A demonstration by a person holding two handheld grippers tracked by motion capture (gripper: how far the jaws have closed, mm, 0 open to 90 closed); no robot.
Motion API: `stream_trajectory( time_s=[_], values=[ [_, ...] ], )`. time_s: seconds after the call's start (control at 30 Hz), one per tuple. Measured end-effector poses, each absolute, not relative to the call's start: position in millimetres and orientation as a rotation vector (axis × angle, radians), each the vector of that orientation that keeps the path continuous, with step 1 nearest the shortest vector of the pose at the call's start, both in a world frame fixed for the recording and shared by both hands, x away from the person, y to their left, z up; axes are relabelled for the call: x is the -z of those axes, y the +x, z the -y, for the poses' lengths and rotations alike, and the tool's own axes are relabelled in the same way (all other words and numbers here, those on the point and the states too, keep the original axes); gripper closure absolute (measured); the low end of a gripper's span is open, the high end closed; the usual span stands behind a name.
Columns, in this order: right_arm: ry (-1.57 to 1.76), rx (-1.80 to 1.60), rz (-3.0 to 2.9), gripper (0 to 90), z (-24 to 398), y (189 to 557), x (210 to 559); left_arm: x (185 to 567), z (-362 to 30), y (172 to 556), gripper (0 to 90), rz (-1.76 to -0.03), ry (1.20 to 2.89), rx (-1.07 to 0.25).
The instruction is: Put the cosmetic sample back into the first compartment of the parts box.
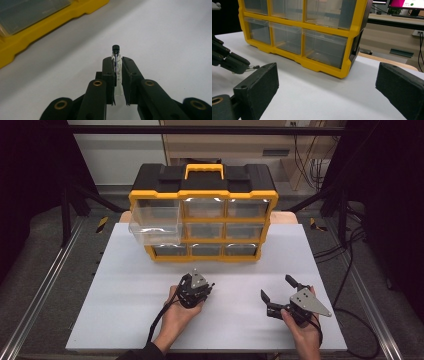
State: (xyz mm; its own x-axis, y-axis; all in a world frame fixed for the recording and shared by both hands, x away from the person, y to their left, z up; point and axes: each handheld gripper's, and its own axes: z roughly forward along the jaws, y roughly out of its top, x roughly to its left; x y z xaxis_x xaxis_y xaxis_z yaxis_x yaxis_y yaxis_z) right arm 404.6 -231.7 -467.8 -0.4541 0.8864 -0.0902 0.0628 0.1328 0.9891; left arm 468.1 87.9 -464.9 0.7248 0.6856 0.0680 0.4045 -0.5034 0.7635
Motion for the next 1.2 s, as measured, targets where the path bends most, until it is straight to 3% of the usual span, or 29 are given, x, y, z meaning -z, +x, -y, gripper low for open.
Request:
stream_trajectory(
  time_s=[1.2],
  values=[
    [0.933,-1.439,-1.677,5.8,232.0,405.3,468.1,414.1,-102.9,456.1,80.5,-0.777,2.062,-0.498]
  ],
)
